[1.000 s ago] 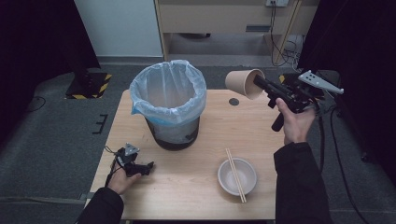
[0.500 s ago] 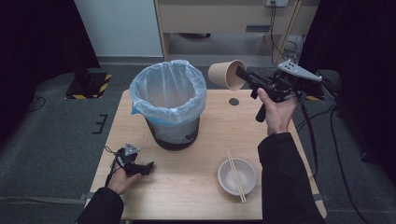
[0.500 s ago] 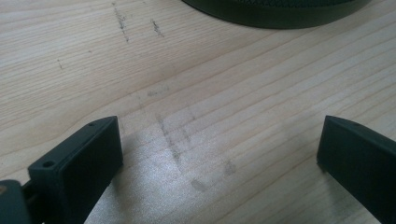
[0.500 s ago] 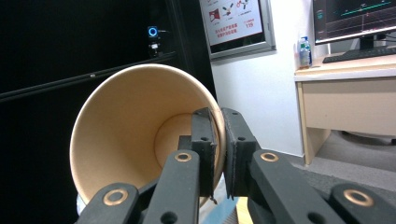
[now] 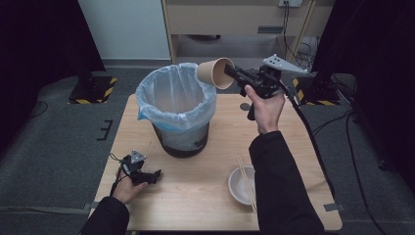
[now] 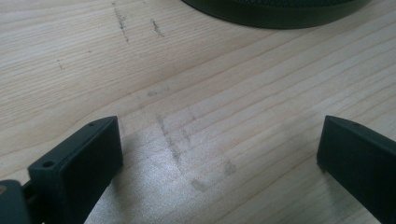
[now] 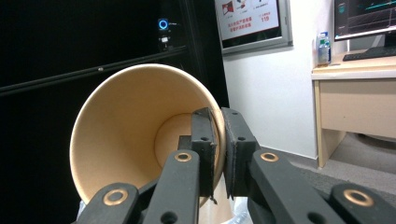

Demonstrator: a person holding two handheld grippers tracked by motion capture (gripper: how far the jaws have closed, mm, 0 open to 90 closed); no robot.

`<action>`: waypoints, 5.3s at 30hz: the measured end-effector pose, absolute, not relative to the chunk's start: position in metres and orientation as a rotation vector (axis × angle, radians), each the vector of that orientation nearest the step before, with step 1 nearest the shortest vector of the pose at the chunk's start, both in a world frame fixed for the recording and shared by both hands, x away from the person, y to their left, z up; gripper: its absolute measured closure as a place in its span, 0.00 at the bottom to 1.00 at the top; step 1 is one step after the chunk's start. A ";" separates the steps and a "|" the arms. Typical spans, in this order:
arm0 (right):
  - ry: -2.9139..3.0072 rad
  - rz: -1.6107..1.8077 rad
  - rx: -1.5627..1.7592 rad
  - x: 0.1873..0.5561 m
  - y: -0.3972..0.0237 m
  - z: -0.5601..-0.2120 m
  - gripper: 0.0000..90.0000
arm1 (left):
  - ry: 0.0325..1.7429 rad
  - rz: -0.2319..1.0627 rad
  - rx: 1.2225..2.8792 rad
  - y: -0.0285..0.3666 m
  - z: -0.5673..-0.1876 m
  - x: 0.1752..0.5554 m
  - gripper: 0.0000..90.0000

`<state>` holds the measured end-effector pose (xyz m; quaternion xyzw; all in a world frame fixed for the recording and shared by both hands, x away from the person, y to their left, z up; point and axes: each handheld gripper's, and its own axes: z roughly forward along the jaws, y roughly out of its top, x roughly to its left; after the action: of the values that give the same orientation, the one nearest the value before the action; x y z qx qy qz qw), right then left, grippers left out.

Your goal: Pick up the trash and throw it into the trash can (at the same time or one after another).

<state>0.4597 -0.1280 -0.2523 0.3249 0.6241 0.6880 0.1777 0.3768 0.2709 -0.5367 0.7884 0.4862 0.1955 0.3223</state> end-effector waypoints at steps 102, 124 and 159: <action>2.006 1.284 1.277 0.369 -0.259 -0.432 0.35 | 1.274 0.512 2.074 0.271 -0.537 0.377 0.00; 2.177 1.322 1.208 0.332 -0.228 -0.441 0.49 | 1.274 0.513 2.074 0.271 -0.537 0.377 0.00; 2.419 1.173 1.202 0.332 -0.188 -0.469 0.62 | 1.275 0.513 2.073 0.271 -0.537 0.377 0.00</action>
<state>0.3325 -0.1882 -0.4688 0.4062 0.8174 0.3965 0.0984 0.3767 0.2707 -0.5367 0.7892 0.4854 0.1952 0.3216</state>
